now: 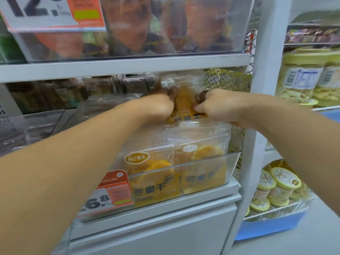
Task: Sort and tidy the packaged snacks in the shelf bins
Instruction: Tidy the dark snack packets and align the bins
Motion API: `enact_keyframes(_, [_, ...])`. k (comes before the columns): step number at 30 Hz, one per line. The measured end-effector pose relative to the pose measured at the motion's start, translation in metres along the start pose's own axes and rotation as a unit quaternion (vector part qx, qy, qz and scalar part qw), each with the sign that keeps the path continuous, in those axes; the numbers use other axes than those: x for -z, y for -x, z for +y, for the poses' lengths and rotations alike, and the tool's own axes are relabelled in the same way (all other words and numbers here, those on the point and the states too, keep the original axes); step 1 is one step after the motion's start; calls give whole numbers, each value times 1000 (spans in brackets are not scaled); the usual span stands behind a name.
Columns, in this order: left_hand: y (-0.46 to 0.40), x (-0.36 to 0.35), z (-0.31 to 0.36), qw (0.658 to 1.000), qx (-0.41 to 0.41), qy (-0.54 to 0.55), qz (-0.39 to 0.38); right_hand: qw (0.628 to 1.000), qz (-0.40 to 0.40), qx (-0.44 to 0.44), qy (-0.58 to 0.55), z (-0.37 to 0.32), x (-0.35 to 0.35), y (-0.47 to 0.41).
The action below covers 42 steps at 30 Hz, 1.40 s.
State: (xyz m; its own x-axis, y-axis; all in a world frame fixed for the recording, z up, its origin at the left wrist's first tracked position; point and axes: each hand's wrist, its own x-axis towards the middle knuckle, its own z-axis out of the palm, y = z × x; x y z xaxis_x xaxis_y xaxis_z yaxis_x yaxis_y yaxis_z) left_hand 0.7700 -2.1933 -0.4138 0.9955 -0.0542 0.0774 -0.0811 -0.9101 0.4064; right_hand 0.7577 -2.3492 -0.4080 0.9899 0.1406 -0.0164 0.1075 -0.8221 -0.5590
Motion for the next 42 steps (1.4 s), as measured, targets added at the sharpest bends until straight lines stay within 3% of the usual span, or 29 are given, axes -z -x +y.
enact_keyframes(5, [6,-6,-1,996,-7,-49,-76,991,39,-37,-125,1,0,-1])
enact_keyframes(9, [9,-5,0,994,-17,-73,-78,977,58,-28,-202,-4,-4,-8])
enact_keyframes(14, [4,-5,-10,997,-34,-51,-45,978,46,-19,-203,1,-6,-11])
enact_keyframes(24, [7,14,-22,997,-34,-1,-76,987,105,30,-114,7,1,-7])
enact_keyframes(27, [5,11,-19,996,-29,20,-76,987,77,16,-138,8,-2,-11])
enact_keyframes(36, [-14,-10,-15,982,-115,136,-59,982,-10,10,-189,9,-1,-19])
enact_keyframes(42, [-19,-13,-27,983,-100,138,-61,984,-26,20,-173,14,1,-20])
